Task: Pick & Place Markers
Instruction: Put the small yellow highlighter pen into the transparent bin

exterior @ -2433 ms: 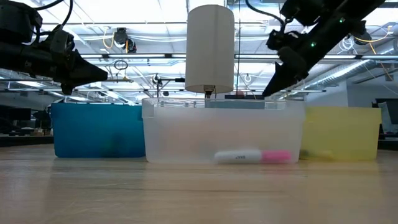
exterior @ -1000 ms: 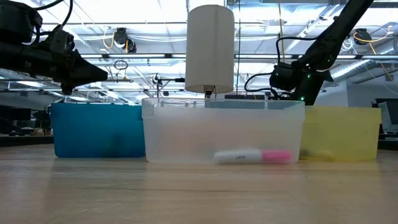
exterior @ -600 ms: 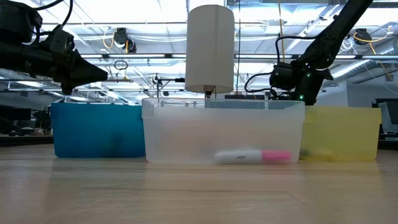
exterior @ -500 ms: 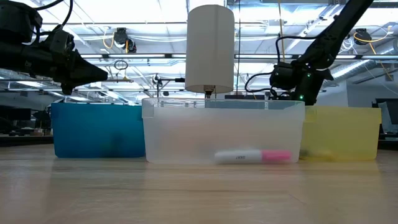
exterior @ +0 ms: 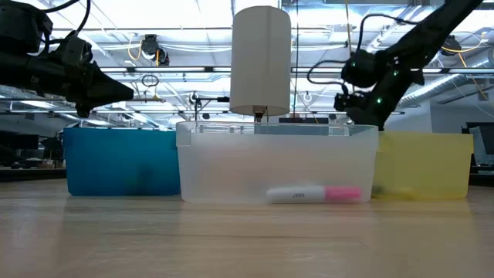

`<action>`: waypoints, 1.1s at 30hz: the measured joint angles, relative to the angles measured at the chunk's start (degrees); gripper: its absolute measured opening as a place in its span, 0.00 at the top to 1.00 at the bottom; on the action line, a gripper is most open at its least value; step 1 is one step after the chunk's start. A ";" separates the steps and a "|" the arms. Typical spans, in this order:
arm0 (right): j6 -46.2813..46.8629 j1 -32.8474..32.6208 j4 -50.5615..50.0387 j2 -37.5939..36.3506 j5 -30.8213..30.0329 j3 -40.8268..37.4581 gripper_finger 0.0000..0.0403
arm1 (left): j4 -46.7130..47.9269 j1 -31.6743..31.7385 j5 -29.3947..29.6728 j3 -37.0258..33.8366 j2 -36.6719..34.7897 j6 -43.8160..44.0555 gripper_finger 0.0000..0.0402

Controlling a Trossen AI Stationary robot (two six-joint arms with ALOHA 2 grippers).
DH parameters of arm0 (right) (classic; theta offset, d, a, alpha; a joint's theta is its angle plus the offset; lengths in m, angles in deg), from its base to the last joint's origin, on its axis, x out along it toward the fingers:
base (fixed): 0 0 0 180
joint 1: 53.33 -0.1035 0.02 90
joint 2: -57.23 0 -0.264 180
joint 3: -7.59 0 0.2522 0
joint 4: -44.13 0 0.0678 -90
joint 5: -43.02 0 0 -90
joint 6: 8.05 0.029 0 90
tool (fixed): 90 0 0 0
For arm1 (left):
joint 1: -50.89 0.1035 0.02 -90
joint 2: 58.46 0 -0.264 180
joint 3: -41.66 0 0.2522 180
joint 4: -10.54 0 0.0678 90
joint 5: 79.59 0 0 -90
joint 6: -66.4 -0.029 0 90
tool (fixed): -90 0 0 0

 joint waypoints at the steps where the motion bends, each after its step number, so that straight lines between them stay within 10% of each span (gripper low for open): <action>1: 0.02 -1.10 -0.20 -1.07 0.02 -0.05 0.94 | 0.01 0.01 0.00 0.00 -0.02 -0.01 0.82; 13: 7.95 -23.35 3.00 -8.21 -0.09 0.73 0.94 | 0.02 -0.01 0.00 0.00 -0.02 -0.01 0.82; 33: 11.26 -52.06 -0.17 13.34 -1.66 19.21 0.82 | 0.02 -0.01 0.00 0.00 -0.02 -0.01 0.82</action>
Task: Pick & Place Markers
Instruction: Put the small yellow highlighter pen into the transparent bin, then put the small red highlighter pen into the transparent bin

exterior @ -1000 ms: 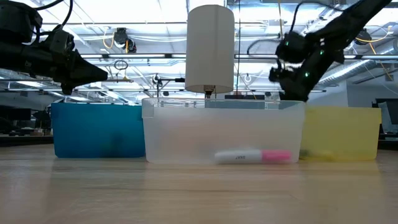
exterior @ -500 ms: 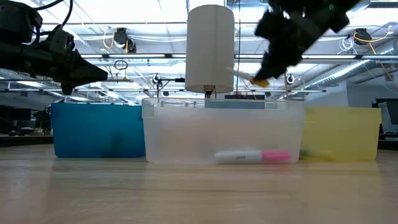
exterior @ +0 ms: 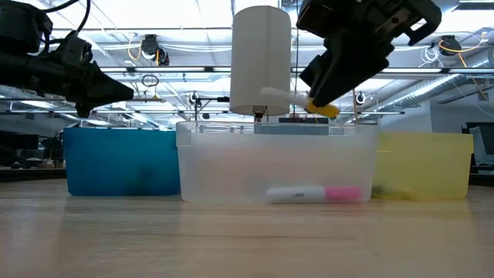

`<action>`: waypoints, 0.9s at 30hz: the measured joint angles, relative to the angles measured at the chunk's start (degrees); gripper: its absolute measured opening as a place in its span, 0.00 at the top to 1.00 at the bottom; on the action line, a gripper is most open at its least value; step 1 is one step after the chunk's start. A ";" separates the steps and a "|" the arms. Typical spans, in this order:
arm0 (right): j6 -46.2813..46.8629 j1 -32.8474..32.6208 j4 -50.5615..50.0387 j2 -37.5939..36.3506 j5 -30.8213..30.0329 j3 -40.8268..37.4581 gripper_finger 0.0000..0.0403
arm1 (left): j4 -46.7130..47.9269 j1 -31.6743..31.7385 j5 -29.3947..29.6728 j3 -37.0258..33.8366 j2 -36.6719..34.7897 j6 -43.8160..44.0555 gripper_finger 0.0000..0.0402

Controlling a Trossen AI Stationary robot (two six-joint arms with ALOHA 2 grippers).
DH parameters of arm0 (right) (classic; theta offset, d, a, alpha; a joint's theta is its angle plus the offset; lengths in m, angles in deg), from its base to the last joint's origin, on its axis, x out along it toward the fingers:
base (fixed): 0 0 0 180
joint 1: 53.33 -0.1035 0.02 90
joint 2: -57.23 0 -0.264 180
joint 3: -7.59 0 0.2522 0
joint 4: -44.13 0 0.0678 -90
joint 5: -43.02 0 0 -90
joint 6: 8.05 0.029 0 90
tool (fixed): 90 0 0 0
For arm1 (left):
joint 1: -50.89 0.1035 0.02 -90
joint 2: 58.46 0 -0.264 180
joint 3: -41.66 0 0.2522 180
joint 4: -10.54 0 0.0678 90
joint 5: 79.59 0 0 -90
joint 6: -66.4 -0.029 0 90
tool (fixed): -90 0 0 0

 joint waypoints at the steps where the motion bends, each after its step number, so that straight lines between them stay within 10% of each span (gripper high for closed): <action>1: 0.07 -0.13 0.05 -0.07 -0.02 0.00 0.79 | -0.02 0.01 0.00 0.00 0.02 0.00 0.82; 9: 0.23 0.47 0.18 -1.70 -2.26 0.15 0.67 | -0.01 0.00 -0.01 0.00 0.01 0.01 0.82; 18: 5.19 12.69 -15.76 -12.22 -29.77 0.09 0.64 | -0.11 0.00 -0.01 0.00 0.01 0.02 0.82; 27: 5.96 40.34 -17.33 -14.81 -20.95 -3.98 0.66 | -0.14 0.02 0.00 0.02 0.00 0.00 0.82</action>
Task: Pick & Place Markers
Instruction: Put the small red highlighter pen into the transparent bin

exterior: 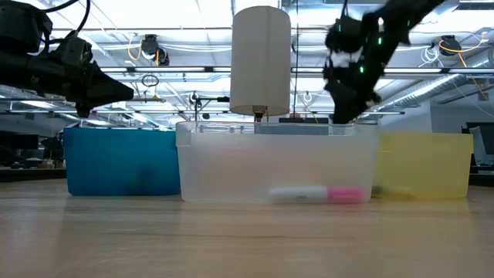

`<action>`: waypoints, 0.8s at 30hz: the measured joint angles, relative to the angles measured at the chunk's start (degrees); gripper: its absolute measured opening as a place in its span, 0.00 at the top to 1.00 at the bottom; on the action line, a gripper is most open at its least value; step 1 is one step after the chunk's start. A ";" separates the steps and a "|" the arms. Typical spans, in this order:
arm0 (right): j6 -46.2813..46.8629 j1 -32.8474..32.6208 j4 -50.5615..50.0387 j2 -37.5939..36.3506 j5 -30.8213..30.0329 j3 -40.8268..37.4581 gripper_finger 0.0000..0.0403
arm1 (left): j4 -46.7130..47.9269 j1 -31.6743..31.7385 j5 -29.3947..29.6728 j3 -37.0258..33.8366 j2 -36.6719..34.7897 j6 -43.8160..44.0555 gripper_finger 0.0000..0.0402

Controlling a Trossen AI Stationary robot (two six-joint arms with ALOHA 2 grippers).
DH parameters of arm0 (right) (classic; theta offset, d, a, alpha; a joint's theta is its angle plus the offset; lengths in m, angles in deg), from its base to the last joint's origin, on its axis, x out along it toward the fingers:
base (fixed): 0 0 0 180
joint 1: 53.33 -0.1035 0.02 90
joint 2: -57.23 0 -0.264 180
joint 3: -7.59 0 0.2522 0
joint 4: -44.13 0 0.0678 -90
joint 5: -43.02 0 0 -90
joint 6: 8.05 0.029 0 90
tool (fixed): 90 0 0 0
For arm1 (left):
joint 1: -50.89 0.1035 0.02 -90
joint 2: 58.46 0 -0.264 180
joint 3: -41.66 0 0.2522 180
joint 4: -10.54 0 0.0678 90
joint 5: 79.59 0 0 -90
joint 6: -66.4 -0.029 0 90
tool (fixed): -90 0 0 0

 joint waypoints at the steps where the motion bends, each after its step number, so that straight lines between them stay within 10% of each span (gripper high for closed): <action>1: -0.11 2.78 1.31 0.72 3.27 -1.11 0.66 | 0.13 0.00 0.00 0.00 0.01 0.00 0.82; 8: 0.08 13.05 11.36 6.78 10.66 -7.96 0.66 | 0.00 0.00 0.00 0.02 0.00 0.01 0.82; 24: -2.21 14.46 17.71 21.63 10.43 -8.06 0.68 | 0.14 0.00 0.00 0.02 0.00 0.00 0.82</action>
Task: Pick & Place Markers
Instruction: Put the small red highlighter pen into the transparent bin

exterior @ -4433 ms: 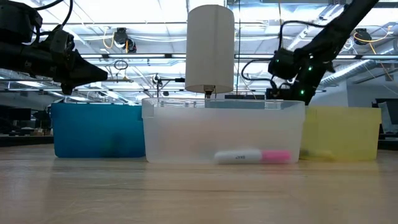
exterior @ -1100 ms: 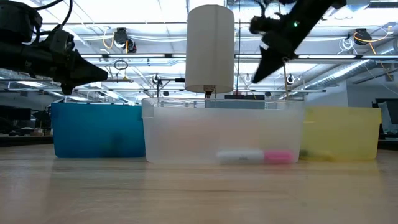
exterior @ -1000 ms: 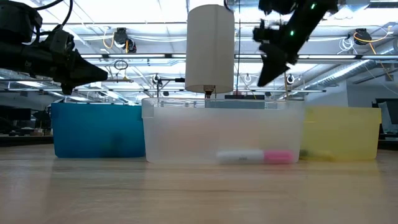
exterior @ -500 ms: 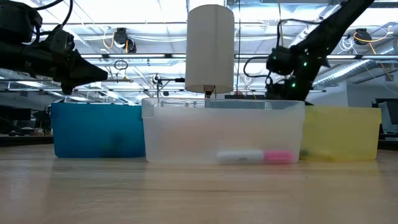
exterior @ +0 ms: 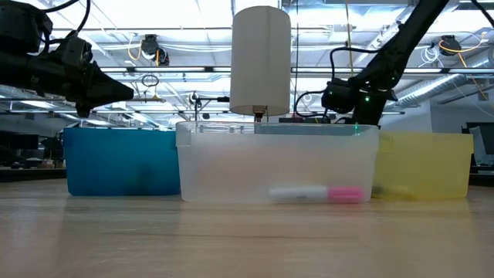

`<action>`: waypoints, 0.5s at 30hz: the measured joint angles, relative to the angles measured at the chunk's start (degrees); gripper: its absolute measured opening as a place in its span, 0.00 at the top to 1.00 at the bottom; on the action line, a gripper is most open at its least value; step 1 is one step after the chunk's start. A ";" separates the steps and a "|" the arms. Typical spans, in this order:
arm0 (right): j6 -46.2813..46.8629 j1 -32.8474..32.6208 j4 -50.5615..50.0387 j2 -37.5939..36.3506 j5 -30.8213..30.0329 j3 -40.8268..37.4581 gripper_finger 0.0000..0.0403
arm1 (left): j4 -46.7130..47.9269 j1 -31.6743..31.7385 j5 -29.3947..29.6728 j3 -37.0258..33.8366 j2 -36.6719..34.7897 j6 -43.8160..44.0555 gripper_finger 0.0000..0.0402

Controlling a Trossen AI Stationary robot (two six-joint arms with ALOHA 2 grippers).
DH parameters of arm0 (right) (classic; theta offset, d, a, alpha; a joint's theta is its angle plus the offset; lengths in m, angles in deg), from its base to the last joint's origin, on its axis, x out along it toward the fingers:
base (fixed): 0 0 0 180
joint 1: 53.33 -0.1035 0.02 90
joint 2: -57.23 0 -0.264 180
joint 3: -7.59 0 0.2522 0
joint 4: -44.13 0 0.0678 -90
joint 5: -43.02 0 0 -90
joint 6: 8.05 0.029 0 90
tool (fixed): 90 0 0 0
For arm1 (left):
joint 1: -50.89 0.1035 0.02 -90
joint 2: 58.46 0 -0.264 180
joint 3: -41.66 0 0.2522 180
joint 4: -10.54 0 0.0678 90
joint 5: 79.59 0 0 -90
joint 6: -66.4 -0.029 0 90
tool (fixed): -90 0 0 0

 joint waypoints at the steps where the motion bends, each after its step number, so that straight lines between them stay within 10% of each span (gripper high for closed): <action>1: -0.46 0.00 -0.71 0.38 0.10 -0.02 0.69 | 0.00 0.00 0.00 0.00 0.00 0.01 0.82; 9: -2.68 -0.02 0.20 -0.51 -0.05 -0.12 0.94 | 0.00 0.00 -0.02 0.00 0.00 0.00 0.82; 15: -4.93 -0.87 -0.95 -4.76 0.26 -0.56 0.94 | -0.02 0.00 -0.02 0.00 0.02 0.00 0.82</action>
